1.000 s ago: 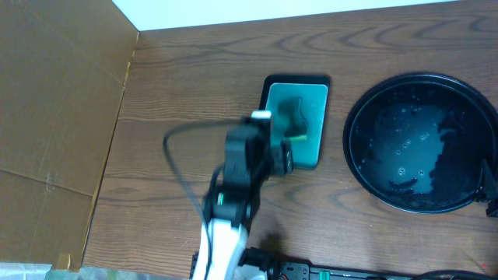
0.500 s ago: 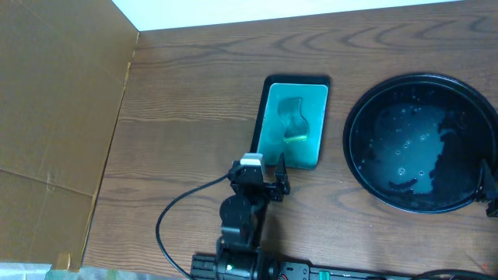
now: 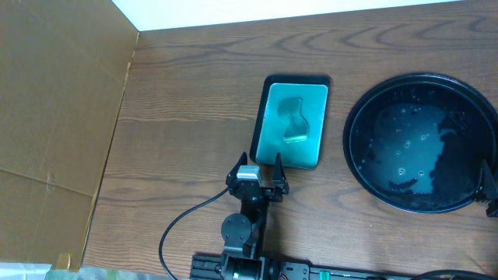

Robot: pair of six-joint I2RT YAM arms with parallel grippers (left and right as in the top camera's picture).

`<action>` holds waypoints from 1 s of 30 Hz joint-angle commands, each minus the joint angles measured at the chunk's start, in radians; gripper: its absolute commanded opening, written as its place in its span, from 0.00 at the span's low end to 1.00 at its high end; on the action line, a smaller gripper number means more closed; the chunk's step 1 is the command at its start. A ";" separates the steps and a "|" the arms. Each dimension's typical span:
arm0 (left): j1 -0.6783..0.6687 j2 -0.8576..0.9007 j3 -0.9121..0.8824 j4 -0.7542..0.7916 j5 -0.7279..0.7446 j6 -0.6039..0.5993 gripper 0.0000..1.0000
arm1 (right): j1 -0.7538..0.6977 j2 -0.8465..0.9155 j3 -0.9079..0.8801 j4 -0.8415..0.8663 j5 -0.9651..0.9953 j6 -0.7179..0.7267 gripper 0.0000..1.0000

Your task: Clean dirty plates on tray and stack at the side

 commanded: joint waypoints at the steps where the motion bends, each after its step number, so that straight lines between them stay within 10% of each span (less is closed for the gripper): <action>1: 0.004 -0.019 -0.038 0.008 -0.005 -0.003 0.81 | 0.008 -0.007 -0.002 -0.004 0.010 -0.013 0.99; 30: 0.004 -0.016 -0.038 -0.108 -0.019 0.002 0.81 | 0.008 -0.007 -0.002 -0.004 0.010 -0.013 0.99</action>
